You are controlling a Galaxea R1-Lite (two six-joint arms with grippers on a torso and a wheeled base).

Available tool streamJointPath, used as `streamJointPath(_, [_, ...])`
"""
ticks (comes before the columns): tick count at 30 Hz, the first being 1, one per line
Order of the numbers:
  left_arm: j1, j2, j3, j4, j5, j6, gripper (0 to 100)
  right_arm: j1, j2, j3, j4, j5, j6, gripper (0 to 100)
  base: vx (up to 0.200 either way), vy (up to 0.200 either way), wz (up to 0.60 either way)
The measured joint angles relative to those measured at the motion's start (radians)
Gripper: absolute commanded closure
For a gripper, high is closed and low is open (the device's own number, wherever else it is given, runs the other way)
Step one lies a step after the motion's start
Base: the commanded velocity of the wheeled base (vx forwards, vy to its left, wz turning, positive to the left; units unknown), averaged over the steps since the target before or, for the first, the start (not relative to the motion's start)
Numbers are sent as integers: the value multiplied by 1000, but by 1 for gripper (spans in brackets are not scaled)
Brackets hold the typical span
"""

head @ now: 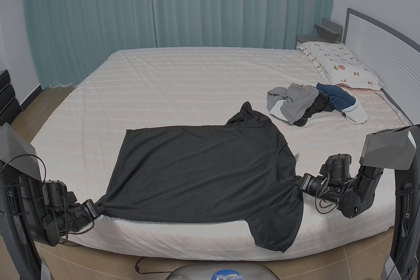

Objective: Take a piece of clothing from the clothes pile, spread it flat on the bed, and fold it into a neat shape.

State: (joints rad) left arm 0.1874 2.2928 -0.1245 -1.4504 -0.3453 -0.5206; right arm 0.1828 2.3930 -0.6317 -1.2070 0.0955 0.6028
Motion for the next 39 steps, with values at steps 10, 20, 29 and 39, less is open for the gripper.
streamJointPath(10, [-1,5,-15,0,0,-19,100,0,29,-140,72,-4,-67,100,0,0,0])
streamJointPath(20, [-3,10,-19,1,0,-20,100,-17,45,-140,55,1,-82,0,0,0,0])
streamJointPath(29, [-2,15,-21,1,0,-20,100,-56,-88,20,55,74,-73,0,0,0,0])
streamJointPath(39, [-5,16,-12,2,-1,-21,100,-14,-148,293,-66,203,-69,0,0,0,0])
